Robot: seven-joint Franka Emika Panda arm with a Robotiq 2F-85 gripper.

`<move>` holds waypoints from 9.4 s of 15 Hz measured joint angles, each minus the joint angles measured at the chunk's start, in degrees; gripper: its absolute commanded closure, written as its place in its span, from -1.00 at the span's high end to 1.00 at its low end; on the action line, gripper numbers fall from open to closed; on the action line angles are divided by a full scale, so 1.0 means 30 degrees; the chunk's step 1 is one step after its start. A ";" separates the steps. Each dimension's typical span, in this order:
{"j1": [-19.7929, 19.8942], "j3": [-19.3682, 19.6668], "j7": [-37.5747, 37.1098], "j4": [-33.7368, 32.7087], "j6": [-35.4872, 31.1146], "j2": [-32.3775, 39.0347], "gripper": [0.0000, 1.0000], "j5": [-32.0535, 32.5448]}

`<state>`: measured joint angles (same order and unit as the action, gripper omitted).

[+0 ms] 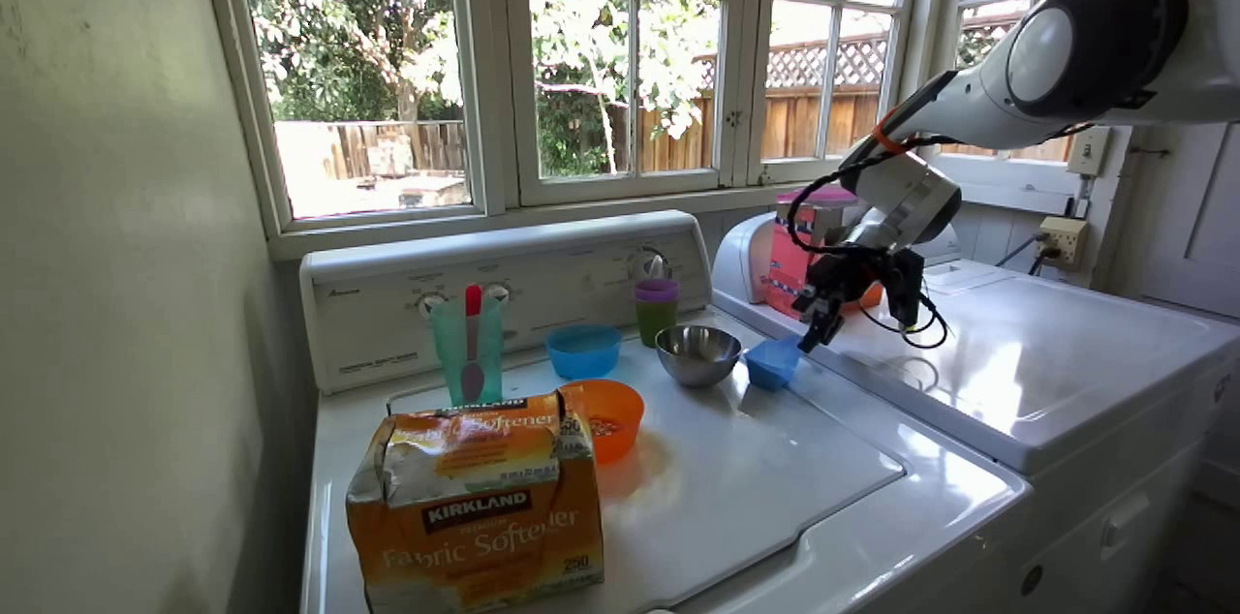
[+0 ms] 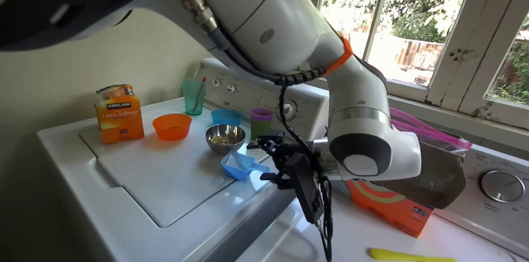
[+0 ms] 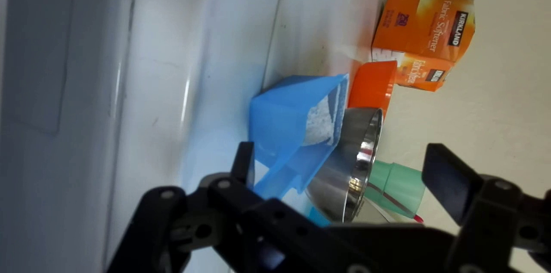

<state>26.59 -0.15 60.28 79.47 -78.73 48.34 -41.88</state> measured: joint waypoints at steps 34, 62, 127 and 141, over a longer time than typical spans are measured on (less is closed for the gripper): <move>-0.0361 -0.0167 -0.0720 -0.1361 -0.0878 0.1430 1.00 -0.2125; 0.0033 0.0021 -0.3784 -0.3049 0.2104 0.2800 0.85 -0.3102; 0.0477 0.0025 -0.3750 -0.6098 0.4278 0.4495 1.00 -0.0421; 0.0981 -0.0490 -0.3717 -0.5936 0.4358 0.4537 1.00 -0.1725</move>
<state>29.54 -1.62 49.13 61.67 -65.66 61.95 -47.06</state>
